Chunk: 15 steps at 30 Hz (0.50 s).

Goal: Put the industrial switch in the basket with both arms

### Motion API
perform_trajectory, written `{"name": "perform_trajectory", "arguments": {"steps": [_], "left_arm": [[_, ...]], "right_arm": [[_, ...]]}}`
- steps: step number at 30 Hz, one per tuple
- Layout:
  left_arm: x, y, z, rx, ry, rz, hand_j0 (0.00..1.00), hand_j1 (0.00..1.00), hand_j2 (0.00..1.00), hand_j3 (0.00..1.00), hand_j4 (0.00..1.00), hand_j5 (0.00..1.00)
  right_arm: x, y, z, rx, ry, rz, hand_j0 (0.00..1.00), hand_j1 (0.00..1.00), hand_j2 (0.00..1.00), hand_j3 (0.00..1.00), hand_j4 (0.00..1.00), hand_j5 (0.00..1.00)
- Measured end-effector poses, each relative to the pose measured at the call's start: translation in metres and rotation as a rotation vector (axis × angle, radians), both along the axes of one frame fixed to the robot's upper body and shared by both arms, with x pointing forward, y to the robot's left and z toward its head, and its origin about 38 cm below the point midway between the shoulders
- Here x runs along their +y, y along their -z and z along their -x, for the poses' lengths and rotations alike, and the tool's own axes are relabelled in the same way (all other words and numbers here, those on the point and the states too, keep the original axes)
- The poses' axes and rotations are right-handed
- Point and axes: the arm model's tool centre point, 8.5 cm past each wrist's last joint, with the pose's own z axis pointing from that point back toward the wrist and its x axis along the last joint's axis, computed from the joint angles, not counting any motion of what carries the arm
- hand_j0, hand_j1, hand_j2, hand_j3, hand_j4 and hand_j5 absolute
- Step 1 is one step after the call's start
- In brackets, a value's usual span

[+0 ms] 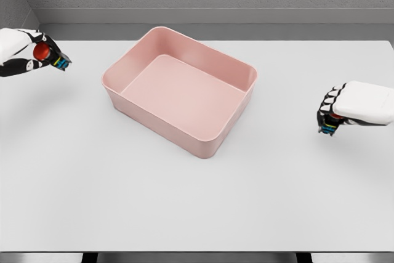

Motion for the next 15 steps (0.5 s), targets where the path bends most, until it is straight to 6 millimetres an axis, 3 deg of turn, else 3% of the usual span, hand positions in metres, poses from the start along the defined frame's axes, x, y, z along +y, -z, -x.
{"name": "perform_trajectory", "arguments": {"steps": [6, 15], "left_arm": [[-0.012, -0.011, -0.005, -0.029, 0.03, 0.005, 0.5, 0.5, 0.5, 0.5, 0.5, 0.5], [-0.065, -0.015, -0.007, -0.066, 0.151, 0.043, 0.51, 0.51, 0.51, 0.51, 0.51, 0.51]], "right_arm": [[0.007, -0.006, -0.005, -0.022, -0.013, -0.016, 0.44, 0.44, 0.44, 0.44, 0.44, 0.44], [0.021, -0.014, -0.013, -0.052, -0.038, -0.045, 0.43, 0.43, 0.43, 0.43, 0.43, 0.43]]}}
